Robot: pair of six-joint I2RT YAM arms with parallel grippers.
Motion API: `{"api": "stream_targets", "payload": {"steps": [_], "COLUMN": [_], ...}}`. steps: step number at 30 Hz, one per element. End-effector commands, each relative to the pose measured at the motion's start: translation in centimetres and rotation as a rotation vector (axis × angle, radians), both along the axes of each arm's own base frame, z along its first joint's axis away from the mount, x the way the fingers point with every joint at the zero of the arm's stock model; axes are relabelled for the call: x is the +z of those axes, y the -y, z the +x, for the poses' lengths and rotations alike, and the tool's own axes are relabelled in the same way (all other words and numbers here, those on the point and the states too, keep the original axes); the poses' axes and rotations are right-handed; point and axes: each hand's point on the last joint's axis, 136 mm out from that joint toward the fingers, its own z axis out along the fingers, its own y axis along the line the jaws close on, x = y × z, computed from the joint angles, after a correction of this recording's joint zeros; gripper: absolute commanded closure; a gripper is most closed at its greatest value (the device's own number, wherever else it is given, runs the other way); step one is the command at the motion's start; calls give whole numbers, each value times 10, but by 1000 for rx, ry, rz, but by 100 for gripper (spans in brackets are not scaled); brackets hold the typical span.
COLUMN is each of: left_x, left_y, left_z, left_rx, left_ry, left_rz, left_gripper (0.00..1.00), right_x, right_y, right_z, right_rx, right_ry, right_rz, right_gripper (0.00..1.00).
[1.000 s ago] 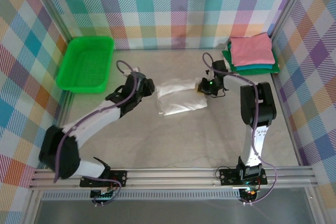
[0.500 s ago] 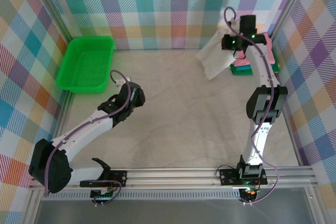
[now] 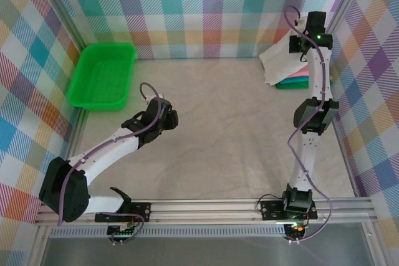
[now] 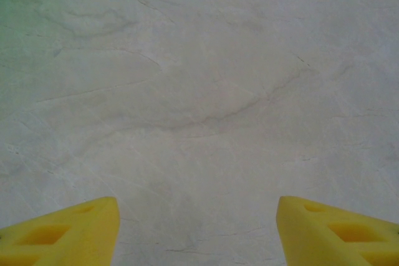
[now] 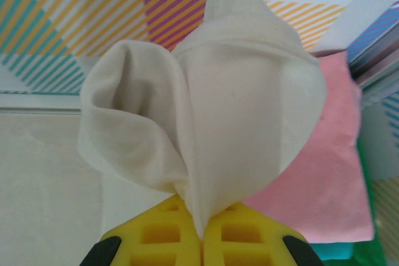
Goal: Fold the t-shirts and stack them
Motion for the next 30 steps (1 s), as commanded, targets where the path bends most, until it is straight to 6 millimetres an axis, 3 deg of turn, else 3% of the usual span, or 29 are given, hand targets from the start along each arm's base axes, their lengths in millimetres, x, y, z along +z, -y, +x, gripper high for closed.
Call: {"api": "stream_targets", "payload": {"steps": [1,8,12,16,18,20,22,25,30], "left_x": [12,11,10,8,8,9,13,20,29], "left_y": [7,9,8,5,5,6,7,6,1], "left_z": [6,8,6,4,5,6,9,13,20], "left_rx": [-28,-32,-32,-27,-25,-25,-24,-12,24], "left_ry": [25,11,3,-9,-13,-13,-8,8,46], "left_rz": [2,6,18,32,37,37,37,47,65], "left_gripper": [32,32,31,31,31,30,28,20,13], "right_x": [38,48,41,22,5,-9,-14,-11,28], "right_y": [28,79,103,117,123,131,142,143,133], "right_z": [10,16,18,26,35,40,41,38,11], "right_rx": [-52,-230,-293,-311,-306,-318,-356,-365,-404], "right_ry": [127,197,207,198,192,181,168,154,181], "right_rz": [-112,-215,-233,-286,-327,-368,-425,-422,-322], "right_gripper": [100,100,100,98,70,33,12,7,0]}}
